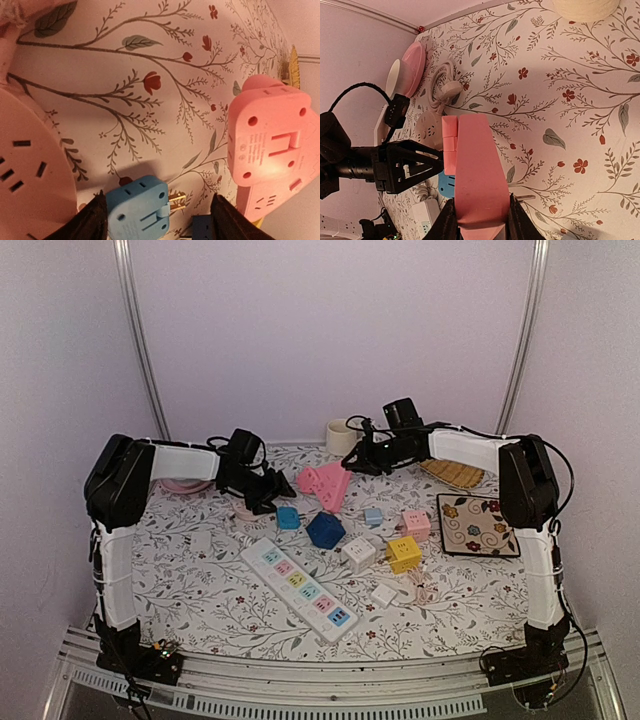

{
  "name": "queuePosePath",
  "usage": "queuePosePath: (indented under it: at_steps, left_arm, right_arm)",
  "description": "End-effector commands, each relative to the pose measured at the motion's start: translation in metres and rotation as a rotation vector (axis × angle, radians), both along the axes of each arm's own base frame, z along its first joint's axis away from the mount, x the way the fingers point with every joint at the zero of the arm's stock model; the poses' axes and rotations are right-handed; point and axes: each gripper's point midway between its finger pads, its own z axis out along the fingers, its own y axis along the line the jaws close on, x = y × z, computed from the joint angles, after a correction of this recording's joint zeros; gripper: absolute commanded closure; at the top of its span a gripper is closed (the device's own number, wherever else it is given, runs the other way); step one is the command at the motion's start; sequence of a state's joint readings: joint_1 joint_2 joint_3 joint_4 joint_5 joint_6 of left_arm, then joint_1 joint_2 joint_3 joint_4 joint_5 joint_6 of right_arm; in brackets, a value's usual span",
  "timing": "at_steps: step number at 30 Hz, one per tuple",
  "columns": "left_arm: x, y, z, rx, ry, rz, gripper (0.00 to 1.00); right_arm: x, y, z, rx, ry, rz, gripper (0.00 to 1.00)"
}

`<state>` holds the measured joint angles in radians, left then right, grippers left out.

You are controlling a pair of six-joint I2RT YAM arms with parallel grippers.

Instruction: Pull the plug off the socket

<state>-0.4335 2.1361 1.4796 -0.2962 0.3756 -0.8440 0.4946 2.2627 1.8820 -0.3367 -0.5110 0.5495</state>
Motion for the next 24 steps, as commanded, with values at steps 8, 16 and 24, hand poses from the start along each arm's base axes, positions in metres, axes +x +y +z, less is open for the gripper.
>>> queuePosePath:
  at_steps: [8, 16, 24]
  left_arm:
    - [0.009, 0.005, 0.035, 0.034, -0.086, 0.002, 0.28]
    - [0.02, -0.011, 0.087, -0.148, -0.179, 0.002, 0.26]
    - [0.026, -0.02, 0.123, -0.353, -0.203, 0.022, 0.25]
  right_arm:
    - [0.007, 0.004, 0.08, 0.12, -0.127, 0.021, 0.96]
    - [0.002, 0.01, 0.096, 0.179, -0.122, 0.053, 0.96]
    - [-0.008, 0.019, 0.124, 0.288, -0.115, 0.109, 0.96]
